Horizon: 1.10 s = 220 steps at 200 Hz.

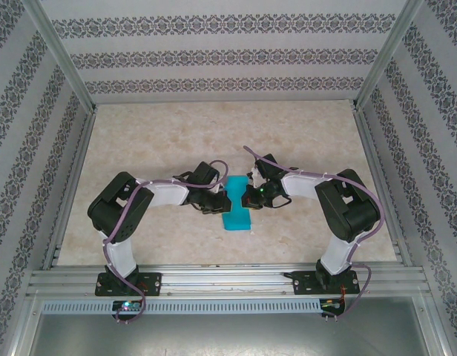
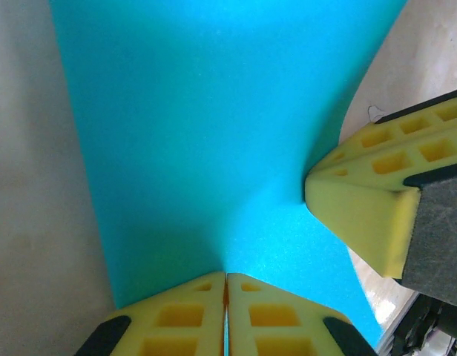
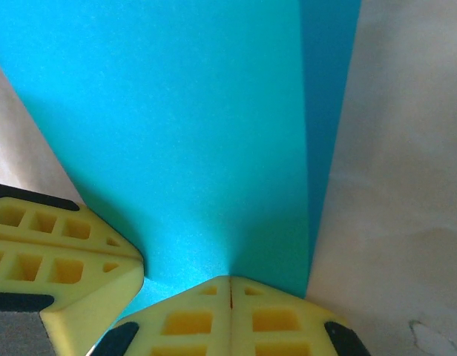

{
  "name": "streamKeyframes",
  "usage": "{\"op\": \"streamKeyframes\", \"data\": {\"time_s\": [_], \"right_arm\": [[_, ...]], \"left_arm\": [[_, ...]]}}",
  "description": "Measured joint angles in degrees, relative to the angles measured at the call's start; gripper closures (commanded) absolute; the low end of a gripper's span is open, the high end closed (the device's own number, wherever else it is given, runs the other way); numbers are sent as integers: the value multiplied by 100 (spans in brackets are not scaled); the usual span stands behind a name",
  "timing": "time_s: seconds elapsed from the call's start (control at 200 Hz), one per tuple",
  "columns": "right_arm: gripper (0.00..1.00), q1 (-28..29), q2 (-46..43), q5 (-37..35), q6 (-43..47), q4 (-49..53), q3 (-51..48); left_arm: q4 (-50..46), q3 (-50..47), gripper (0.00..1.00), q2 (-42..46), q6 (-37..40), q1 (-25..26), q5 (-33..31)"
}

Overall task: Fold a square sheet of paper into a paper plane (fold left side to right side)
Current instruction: Hold the square sheet of paper at the center of the table.

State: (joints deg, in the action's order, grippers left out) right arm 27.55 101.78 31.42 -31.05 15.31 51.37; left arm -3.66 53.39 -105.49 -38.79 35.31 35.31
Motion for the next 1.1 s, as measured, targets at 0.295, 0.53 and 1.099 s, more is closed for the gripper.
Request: {"op": "streamKeyframes", "data": {"time_s": [0.295, 0.53, 1.099], "right_arm": [[100, -2, -42, 70, -22, -101, -35], [100, -2, -407, 221, -201, -603, -234], [100, 160, 358, 365, -358, -1191, 203]], "left_arm": [[44, -37, 90, 0, -46, 0, 0], [74, -55, 90, 0, -50, 0, 2], [74, -55, 90, 0, -48, 0, 7]]}}
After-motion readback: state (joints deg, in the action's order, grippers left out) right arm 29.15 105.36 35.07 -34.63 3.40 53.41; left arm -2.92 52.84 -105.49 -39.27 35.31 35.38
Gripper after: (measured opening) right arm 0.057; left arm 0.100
